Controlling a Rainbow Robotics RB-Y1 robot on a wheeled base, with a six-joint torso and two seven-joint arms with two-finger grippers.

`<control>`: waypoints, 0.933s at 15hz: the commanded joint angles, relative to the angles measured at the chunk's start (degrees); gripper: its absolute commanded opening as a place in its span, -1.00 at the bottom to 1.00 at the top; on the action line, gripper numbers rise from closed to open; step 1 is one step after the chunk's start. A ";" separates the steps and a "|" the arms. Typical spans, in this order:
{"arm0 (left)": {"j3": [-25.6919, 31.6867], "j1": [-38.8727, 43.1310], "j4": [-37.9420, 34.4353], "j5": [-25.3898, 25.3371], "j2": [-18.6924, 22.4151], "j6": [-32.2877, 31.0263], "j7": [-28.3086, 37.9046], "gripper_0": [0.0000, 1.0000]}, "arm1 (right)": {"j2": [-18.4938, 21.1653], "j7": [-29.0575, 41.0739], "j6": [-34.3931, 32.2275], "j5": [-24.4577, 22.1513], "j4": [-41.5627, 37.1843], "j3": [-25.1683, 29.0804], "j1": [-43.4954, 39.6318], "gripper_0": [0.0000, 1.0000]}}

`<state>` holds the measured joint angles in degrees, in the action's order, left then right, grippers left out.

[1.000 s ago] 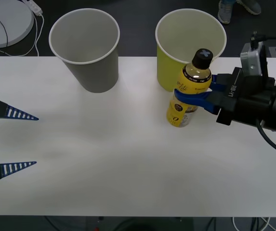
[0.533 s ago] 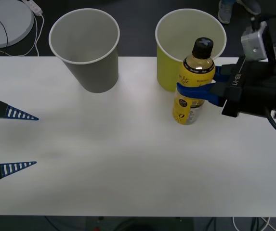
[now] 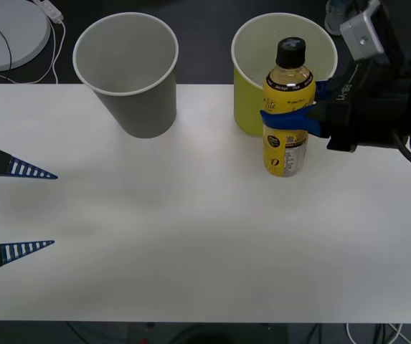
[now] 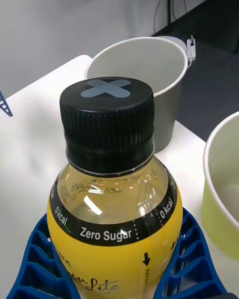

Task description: Put the can into the green bin and the plastic bottle into the gray bin

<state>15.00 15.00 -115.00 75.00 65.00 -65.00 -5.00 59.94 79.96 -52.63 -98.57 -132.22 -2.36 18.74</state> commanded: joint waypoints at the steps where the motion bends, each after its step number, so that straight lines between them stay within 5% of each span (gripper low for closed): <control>1: 0.00 0.00 0.00 0.00 0.00 0.00 0.00 1.00 | -1.58 0.37 -5.46 0.05 1.96 -0.01 4.99 -1.00; 9: 0.00 0.00 0.00 0.00 0.00 0.00 0.00 1.00 | -6.41 2.22 -19.44 -0.04 6.71 -1.59 19.58 -1.00; 14: 0.00 0.00 0.00 0.00 0.00 0.00 0.00 1.00 | -10.45 2.30 -22.43 -5.31 12.51 -8.27 28.90 -1.00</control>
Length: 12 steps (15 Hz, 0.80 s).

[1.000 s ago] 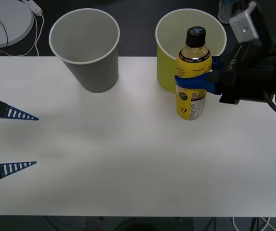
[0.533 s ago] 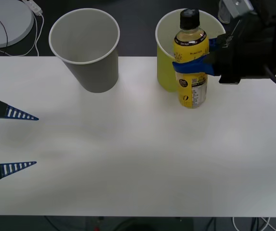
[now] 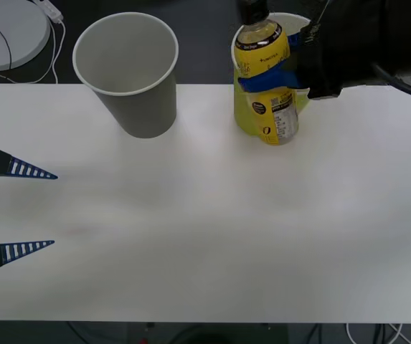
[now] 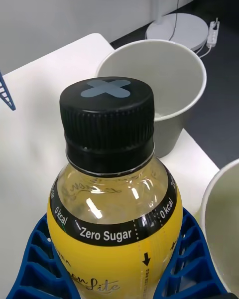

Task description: Put the can into the green bin and the plastic bottle into the gray bin

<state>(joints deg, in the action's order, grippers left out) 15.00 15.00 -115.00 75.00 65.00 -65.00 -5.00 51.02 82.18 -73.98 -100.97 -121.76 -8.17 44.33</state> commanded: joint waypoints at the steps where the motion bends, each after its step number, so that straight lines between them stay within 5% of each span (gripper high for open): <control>1: 0.00 0.00 0.00 0.00 0.00 0.00 0.00 1.00 | -2.68 0.00 -2.57 -4.06 3.28 -3.17 4.98 -1.00; 8: 0.00 0.00 0.00 0.00 0.00 0.00 0.00 1.00 | -12.26 5.45 -16.02 -11.44 15.50 -7.04 21.85 -1.00; 12: 0.00 0.00 0.00 0.00 0.00 0.00 0.00 1.00 | -18.24 5.36 -16.02 -17.33 24.46 -8.88 28.09 -1.00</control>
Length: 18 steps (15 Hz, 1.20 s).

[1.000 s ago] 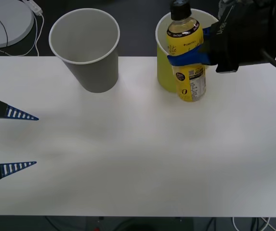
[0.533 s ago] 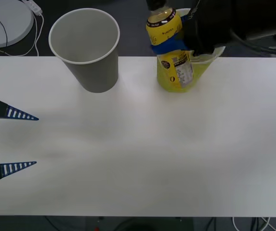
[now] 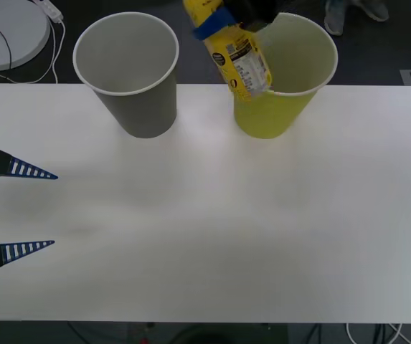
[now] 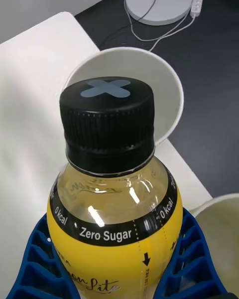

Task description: Put the can into the green bin and the plastic bottle into the gray bin

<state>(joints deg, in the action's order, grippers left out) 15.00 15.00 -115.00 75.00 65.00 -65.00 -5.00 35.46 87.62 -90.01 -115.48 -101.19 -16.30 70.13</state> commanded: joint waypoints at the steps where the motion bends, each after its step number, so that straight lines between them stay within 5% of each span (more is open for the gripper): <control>1: 0.00 0.00 0.00 0.00 0.00 0.00 0.00 1.00 | -3.91 0.01 0.01 -4.40 5.91 -1.80 3.78 -1.00; 18: 0.00 0.00 0.00 0.00 0.00 0.00 0.00 1.00 | -22.98 0.01 0.01 -21.89 42.13 -5.06 21.36 -1.00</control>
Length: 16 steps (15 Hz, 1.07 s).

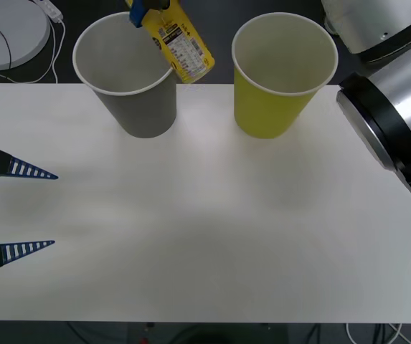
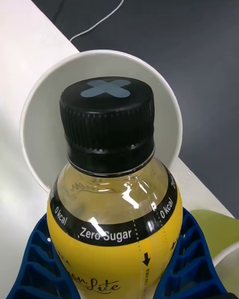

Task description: Put the can into the green bin and the plastic bottle into the gray bin

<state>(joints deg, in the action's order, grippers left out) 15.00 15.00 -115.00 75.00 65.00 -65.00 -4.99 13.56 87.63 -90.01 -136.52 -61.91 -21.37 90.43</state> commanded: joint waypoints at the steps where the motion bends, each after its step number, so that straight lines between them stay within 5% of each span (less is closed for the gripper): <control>1: 0.00 0.00 0.00 0.00 0.00 0.00 -0.01 1.00 | -1.87 0.17 0.01 -1.21 5.31 0.01 2.12 -1.00; 16: 0.00 0.00 0.00 0.00 0.00 0.00 -0.01 1.00 | -8.47 0.53 21.19 -6.48 13.66 -0.08 3.08 -1.00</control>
<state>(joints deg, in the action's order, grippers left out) 15.00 15.00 -115.00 75.00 65.00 -65.00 -5.00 5.35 88.17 -69.59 -142.83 -48.63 -21.43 93.54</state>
